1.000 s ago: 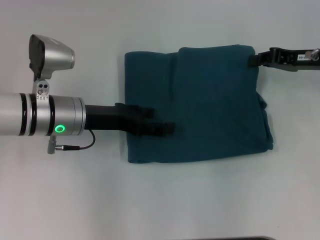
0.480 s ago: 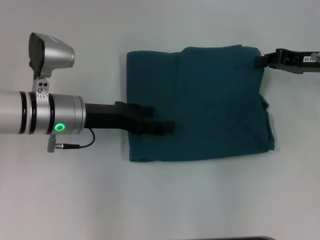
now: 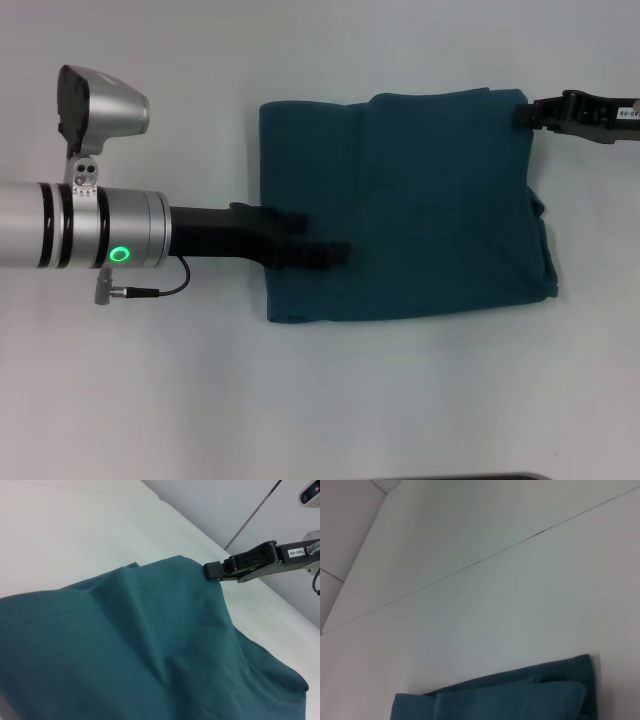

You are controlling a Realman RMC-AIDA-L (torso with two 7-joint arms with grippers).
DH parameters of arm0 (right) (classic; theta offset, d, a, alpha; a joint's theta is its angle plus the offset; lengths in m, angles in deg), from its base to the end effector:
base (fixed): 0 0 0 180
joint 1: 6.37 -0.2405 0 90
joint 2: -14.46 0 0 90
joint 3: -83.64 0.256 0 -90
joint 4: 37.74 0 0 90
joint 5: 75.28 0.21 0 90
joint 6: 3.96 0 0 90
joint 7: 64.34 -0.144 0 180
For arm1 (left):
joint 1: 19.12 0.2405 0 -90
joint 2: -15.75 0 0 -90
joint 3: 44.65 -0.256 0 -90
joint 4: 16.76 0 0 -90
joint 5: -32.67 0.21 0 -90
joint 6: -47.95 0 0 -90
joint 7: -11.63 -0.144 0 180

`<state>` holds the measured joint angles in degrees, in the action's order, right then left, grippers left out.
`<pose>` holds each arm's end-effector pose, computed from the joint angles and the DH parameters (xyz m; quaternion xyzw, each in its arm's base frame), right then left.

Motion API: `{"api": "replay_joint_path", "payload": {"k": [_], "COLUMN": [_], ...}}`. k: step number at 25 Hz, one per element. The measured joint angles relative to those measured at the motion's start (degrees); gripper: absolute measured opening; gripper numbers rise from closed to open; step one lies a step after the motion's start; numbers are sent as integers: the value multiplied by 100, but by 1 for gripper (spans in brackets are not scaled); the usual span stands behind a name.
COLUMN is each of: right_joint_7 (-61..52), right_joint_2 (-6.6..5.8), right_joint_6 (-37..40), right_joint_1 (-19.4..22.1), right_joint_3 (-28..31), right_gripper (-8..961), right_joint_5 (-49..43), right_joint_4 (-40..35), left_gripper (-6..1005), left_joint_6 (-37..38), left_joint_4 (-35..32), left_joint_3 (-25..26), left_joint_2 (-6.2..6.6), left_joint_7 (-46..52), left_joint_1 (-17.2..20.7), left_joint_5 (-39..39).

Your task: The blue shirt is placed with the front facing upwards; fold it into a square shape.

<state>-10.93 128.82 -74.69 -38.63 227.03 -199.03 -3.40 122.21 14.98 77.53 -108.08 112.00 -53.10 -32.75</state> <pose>0.3187 0.3669 0.0289 -0.7468 0.6025 0.1972 0.2011 -0.2377 0.3249 -0.0892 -0.9152 -0.3697 -0.1550 0.0408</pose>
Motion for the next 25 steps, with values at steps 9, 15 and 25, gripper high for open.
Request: {"api": "replay_joint_path", "payload": {"k": [9, 15, 25], "right_joint_7": [-6, -110, -233], "right_joint_2": [1, -4, 56], "right_joint_6": [29, -13, 94], "right_joint_1": [-6, -31, -162], "right_joint_3": [138, 384, 332], "right_gripper": [285, 477, 489], "right_joint_5": [7, 19, -27], "right_joint_4": [147, 269, 163], "left_gripper": [934, 934, 934], "left_joint_6": [6, 38, 71], "left_joint_4": [-1, 15, 25], "left_joint_3": [1, -1, -10], "left_joint_2": [0, 0, 0], "left_joint_7": [0, 0, 0], "left_joint_1": [-4, -4, -30], "left_joint_5": [16, 23, 30]}}
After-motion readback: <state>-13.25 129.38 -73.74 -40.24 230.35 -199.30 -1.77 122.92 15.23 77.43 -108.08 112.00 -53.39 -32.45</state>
